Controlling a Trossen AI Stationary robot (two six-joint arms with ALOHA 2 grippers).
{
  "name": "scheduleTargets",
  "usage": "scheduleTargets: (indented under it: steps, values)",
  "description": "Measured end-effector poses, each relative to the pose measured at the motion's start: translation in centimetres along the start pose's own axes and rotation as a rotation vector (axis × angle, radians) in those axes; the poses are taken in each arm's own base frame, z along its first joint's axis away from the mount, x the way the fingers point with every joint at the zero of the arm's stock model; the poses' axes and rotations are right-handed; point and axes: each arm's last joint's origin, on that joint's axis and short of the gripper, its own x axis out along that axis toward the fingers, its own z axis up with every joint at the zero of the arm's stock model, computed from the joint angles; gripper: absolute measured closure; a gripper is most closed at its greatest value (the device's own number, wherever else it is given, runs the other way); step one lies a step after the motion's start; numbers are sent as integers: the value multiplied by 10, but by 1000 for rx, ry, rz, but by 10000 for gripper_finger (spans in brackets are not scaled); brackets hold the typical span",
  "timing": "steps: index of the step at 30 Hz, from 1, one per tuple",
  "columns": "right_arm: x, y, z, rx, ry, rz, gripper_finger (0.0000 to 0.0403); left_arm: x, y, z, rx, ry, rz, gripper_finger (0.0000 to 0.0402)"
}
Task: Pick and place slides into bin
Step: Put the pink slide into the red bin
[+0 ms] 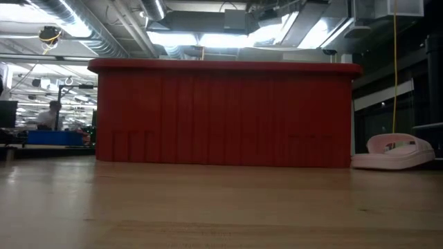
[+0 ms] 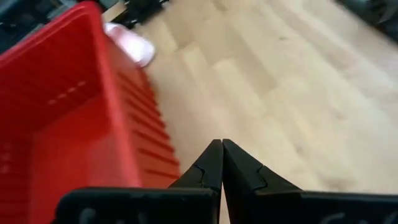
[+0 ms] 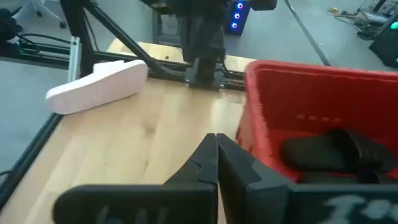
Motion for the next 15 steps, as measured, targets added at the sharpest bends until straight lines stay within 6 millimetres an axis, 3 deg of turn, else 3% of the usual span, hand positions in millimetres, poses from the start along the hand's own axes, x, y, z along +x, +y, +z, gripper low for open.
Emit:
scheduleTargets:
  steps: [8,15]
  values:
    - [5,49,-2,31,20,3,398,-13,-38,10,-23,-27,-60,401]
    - [18,69,-6,6,28,42,398,-23,-72,8,-121,36,-129,400]
